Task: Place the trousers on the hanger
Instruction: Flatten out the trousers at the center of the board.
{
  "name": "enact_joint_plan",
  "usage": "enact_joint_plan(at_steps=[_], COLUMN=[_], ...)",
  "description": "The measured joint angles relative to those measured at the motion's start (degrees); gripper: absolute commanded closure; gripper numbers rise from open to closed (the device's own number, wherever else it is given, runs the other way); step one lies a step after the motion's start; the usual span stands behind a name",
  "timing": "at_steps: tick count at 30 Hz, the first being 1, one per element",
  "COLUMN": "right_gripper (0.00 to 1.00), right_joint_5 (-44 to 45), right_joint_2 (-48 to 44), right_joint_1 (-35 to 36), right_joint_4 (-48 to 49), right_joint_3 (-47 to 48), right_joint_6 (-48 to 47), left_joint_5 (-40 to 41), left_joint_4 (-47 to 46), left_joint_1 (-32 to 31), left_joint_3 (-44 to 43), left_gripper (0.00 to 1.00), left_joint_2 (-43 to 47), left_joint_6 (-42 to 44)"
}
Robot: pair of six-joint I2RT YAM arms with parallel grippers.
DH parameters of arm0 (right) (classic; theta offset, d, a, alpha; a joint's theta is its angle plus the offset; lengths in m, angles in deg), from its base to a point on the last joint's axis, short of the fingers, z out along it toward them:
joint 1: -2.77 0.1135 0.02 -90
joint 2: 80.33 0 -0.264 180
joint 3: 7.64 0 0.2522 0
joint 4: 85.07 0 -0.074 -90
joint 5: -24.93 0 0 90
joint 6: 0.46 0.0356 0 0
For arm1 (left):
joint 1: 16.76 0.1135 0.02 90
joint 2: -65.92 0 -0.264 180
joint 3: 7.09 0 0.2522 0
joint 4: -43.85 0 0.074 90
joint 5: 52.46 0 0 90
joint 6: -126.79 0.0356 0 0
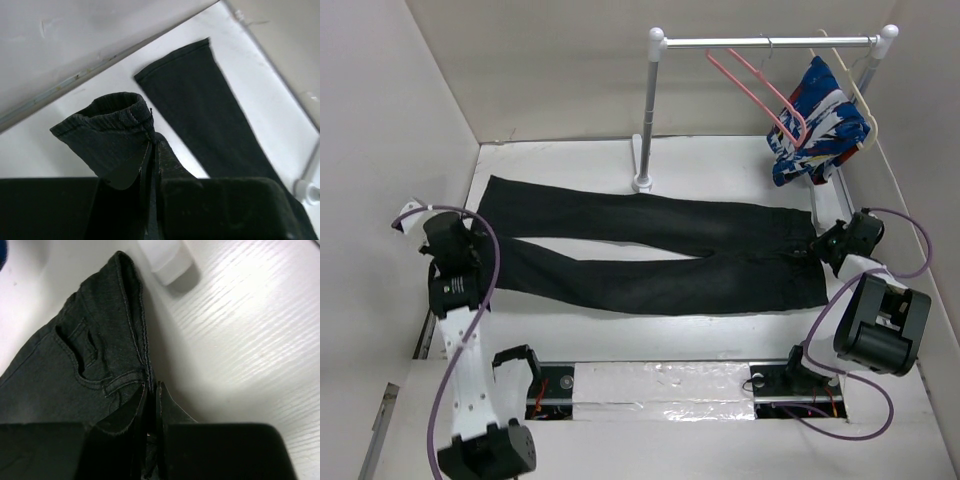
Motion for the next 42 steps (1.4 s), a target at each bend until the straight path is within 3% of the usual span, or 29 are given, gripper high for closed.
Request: enact_joint_plan(at_steps=[12, 19, 26, 34, 37, 40, 41, 42], right_gripper=[1.00, 1.00, 1.00, 0.98, 0.93, 0.74, 0.58, 0.49], right_joint_5=[5.38, 3.85, 3.50, 3.54, 3.93, 4.07, 4.07, 3.93], right_joint_2=[-2.75, -2.64, -2.36, -0.22, 0.15, 0.15, 0.15, 0.15], right_joint_1=[0.00, -2.25, -2.27, -2.21, -1.81, -1.44, -1.40, -1.38], right_joint_4=[-1.18, -0.42, 0.35, 2.14, 2.05, 2.10, 2.03, 1.99], right_joint_3=[-0.26, -2.49, -2.86, -2.82, -2.38, -1.77, -1.51, -1.18], right_joint_6=[5.03, 8.70, 10.82, 11.15, 11.13, 10.97, 10.97, 11.02], left_joint_5=[3.04, 3.21, 5.14, 5.88, 5.95, 5.86, 5.64, 5.29], left_joint_4=[1.01, 2.56, -2.51, -5.68, -7.04, -8.50, -9.16, -9.77], left_joint_1=[7.50, 6.97, 1.29, 0.57, 0.46, 0.11, -0.04, -0.17], left_joint_3=[-1.64, -8.74, -14.99, -17.16, -17.27, -17.40, -17.70, -17.92], left_gripper=[1.00, 1.00, 1.00, 1.00, 0.99, 0.89, 0.85, 0.84], left_joint_2=[-33.27, -32.24, -34.91, -44.94, -47.95, -49.37, -49.90, -50.34], left_joint_6=[-6.36, -8.76, -10.58, -10.58, -9.90, -8.72, -8.13, -7.69])
